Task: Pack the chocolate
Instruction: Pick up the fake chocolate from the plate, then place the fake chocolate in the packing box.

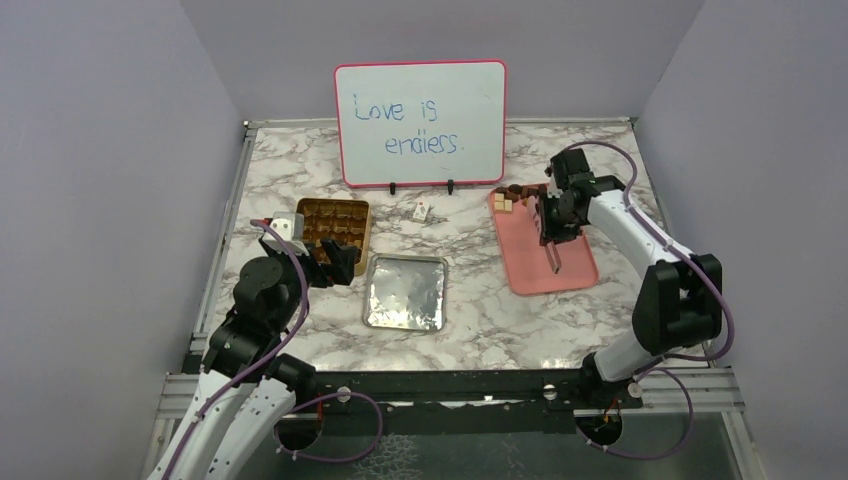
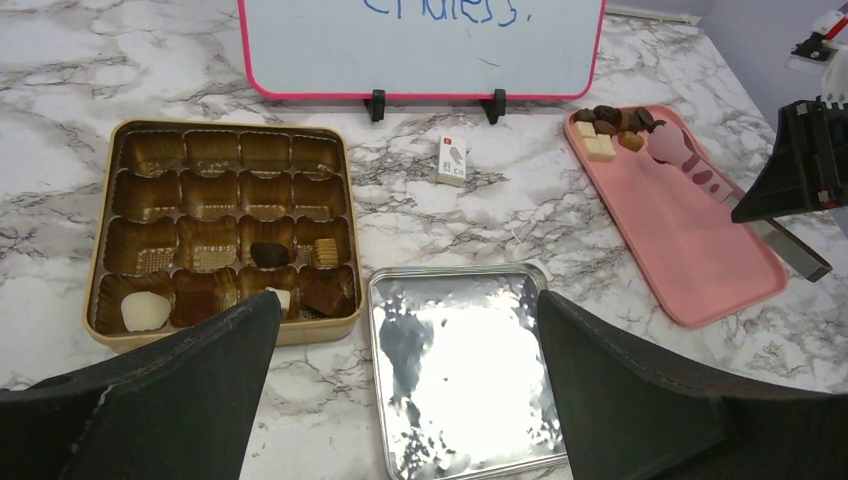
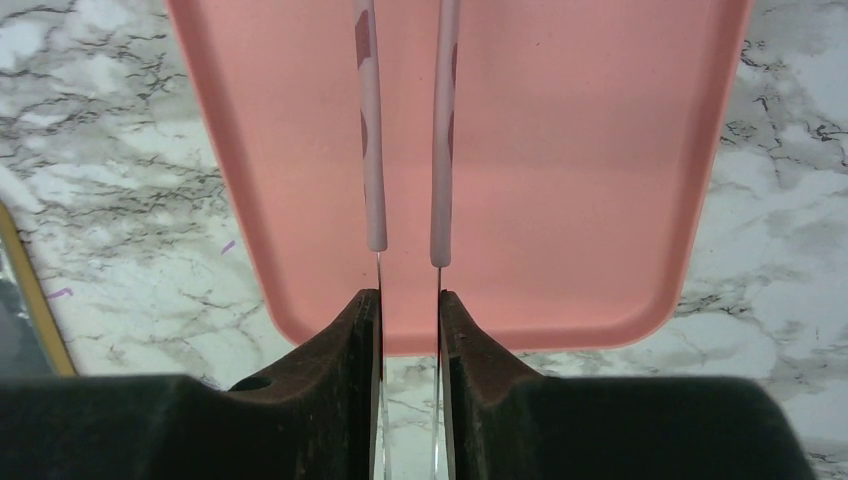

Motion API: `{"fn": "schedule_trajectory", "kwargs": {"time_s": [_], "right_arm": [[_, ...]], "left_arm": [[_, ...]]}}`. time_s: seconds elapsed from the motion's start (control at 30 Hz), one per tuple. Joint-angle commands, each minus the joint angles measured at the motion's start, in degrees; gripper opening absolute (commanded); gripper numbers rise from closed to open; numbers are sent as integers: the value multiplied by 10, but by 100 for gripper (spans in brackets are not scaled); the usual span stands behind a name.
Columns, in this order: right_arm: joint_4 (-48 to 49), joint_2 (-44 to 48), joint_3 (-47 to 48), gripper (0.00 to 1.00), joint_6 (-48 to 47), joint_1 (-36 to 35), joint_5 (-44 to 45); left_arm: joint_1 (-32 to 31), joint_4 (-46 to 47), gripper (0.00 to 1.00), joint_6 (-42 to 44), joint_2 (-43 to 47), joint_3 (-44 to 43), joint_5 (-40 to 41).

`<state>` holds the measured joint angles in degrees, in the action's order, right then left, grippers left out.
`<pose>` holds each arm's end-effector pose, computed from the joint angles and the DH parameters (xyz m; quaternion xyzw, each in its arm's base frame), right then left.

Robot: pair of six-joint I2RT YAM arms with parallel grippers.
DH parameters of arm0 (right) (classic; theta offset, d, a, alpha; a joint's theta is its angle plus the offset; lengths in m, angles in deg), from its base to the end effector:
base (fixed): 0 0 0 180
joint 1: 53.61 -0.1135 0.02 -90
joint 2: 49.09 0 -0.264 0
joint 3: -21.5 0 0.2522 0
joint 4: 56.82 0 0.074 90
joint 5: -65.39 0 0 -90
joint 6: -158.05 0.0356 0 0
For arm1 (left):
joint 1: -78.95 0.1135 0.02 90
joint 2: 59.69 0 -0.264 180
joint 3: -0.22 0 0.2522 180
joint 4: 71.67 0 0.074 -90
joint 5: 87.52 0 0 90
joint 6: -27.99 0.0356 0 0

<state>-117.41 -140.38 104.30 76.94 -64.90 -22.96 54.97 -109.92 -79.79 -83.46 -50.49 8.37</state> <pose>0.3086 0.0606 0.2378 -0.0180 0.9831 0.0179 0.1812 0.1025 -0.0416 0.3127 0.0092 0.7730 -0.1885 0.6057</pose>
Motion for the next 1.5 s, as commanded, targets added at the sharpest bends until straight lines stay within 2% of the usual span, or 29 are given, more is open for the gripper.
{"fn": "schedule_trajectory", "kwargs": {"time_s": [0.0,0.33,0.63,0.8,0.97,1.2,1.47], "right_arm": [[14,51,-5,25,-8,-1,-39],[42,101,1,24,-2,-44,-101],[79,65,52,25,52,-218,-76],[99,3,104,25,68,-312,-52],[109,-74,171,25,71,-376,-38],[91,-207,313,25,63,-444,-41],[67,-320,466,26,42,-480,-52]], "left_arm": [[3,16,99,-1,8,-1,16],[3,14,99,-17,22,-13,17],[3,5,99,-38,35,-60,7],[3,-5,99,-47,45,-94,11],[3,-11,99,-56,61,-116,21],[3,-17,99,-63,67,-144,40],[3,-23,99,-53,74,-174,65]]}}
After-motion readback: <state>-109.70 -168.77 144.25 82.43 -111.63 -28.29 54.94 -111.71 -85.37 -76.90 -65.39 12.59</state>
